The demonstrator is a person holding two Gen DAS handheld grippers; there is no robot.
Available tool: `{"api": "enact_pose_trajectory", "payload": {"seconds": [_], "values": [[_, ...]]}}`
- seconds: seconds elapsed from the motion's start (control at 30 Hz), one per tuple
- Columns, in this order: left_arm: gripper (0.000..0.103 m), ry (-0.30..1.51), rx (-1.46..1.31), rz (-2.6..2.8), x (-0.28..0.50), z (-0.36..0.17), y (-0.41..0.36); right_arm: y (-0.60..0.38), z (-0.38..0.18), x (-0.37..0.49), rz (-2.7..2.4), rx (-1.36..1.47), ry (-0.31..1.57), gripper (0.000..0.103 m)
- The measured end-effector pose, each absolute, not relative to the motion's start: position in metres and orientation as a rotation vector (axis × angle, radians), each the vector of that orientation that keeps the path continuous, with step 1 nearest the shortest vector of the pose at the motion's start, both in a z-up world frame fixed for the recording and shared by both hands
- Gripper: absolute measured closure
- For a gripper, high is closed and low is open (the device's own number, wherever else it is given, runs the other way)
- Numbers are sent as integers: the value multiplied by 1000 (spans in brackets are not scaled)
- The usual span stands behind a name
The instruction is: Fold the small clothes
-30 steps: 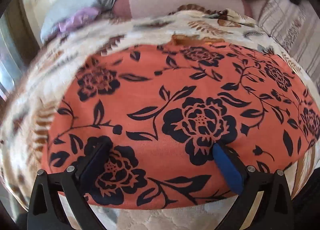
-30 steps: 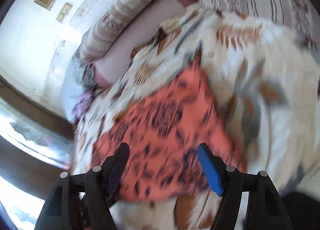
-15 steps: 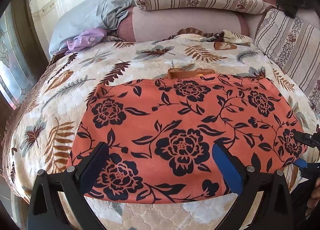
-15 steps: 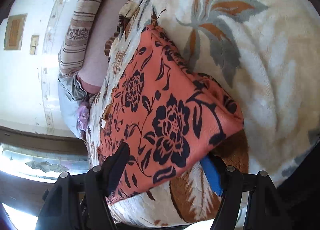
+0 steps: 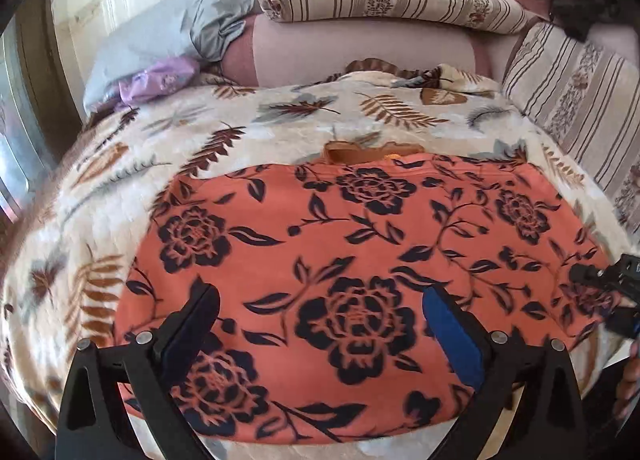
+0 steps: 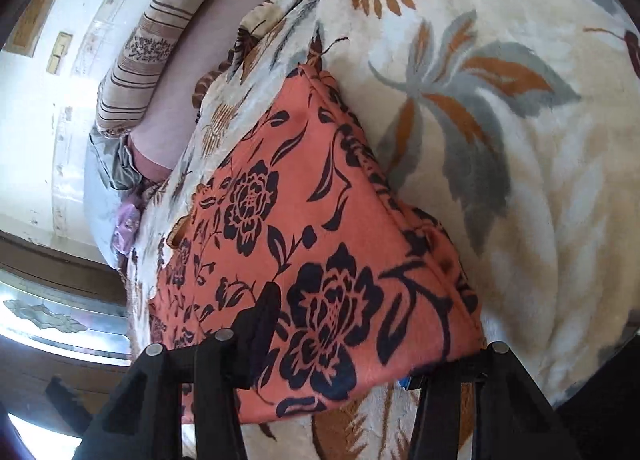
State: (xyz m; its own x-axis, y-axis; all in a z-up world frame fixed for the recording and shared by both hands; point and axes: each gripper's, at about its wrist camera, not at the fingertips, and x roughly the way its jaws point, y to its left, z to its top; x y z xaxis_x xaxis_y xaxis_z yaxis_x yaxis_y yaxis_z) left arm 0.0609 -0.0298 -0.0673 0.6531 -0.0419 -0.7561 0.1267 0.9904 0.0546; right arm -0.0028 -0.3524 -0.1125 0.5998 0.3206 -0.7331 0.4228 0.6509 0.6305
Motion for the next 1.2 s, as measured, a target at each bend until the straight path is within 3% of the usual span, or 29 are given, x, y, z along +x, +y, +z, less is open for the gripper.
{"api": "enact_pose_trajectory", "payload": {"seconds": [0.03,0.07,0.13,0.17,0.3,0.43,0.53,0.63,0.67,0.93,1.0,1.07,1.1,1.13,1.17,1.2], "values": [[2,938,114,-108,69,-86,-29,-352,-113,0,-78,877,962,55],[1,1047,104,-147,77,-109,-26,-349,-112,6,-119,840,988,73],[3,972,86,-185,68,-95,-14,-337,-98,18,-146,726,1023,87],[5,969,39,-199,67,-85,-5,-323,-77,25,-165,618,1015,89],[5,795,-230,-158,59,-39,77,-245,10,39,-101,312,862,90],[5,742,-491,81,53,-48,182,-121,60,44,94,75,754,90],[6,766,-611,260,45,-81,243,-38,30,49,228,-66,818,90],[7,801,-751,283,42,-101,271,31,-73,68,300,-229,1092,89],[7,792,-723,283,39,-99,272,36,-85,68,281,-246,1095,90],[7,765,-682,267,42,-96,270,26,-2,56,295,-145,856,90],[7,766,-678,258,42,-96,269,42,-34,55,364,-166,925,86],[7,762,-661,249,44,-94,264,60,-77,47,420,-257,1017,74],[7,757,-651,244,42,-92,262,60,-77,35,428,-292,907,73],[7,750,-640,230,41,-90,259,57,-71,27,437,-277,860,63],[7,741,-629,207,40,-87,256,49,-66,24,470,-216,881,36],[7,734,-616,182,39,-84,252,38,-63,22,510,-131,916,26]]}}
